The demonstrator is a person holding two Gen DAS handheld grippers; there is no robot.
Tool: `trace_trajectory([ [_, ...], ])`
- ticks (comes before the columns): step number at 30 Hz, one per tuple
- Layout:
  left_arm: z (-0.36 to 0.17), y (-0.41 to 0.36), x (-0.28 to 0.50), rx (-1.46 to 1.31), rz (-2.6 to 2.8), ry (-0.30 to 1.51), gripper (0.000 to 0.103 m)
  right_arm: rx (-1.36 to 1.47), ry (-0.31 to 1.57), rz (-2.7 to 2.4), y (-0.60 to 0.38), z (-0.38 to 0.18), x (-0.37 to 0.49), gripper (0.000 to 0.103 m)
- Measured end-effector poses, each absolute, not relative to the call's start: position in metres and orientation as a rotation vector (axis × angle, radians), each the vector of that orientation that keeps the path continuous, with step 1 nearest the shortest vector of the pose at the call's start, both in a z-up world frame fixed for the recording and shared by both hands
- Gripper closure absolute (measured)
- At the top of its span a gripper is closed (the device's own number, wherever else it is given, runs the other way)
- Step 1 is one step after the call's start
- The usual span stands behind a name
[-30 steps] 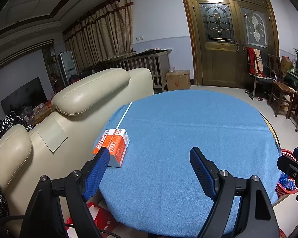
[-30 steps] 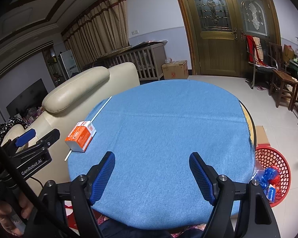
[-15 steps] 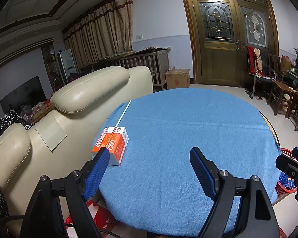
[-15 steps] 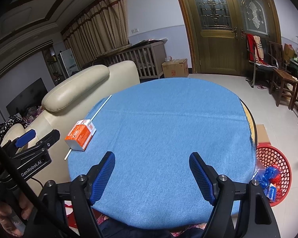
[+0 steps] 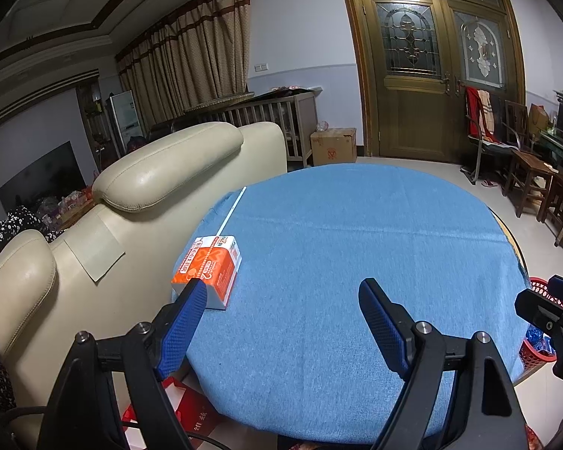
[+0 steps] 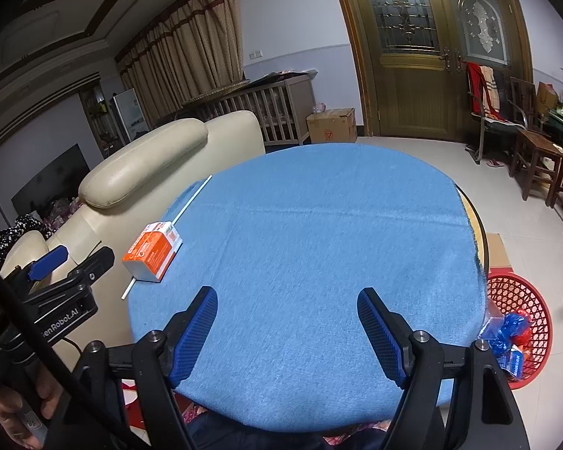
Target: Collect trash
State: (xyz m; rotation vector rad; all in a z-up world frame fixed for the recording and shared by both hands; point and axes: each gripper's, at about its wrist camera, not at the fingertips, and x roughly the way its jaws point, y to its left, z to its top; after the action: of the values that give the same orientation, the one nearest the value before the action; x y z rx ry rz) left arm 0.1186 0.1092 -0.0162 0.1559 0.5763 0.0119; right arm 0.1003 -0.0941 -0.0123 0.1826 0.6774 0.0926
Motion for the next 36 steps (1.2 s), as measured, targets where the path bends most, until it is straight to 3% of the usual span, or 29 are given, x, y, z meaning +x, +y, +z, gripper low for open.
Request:
trace_trajectory([
  [36, -0.035, 0.096, 0.14, 0.16, -0.019, 0.622, 0.019, 0.207, 0.744, 0.069, -0.11, -0.032, 0.127, 0.023],
])
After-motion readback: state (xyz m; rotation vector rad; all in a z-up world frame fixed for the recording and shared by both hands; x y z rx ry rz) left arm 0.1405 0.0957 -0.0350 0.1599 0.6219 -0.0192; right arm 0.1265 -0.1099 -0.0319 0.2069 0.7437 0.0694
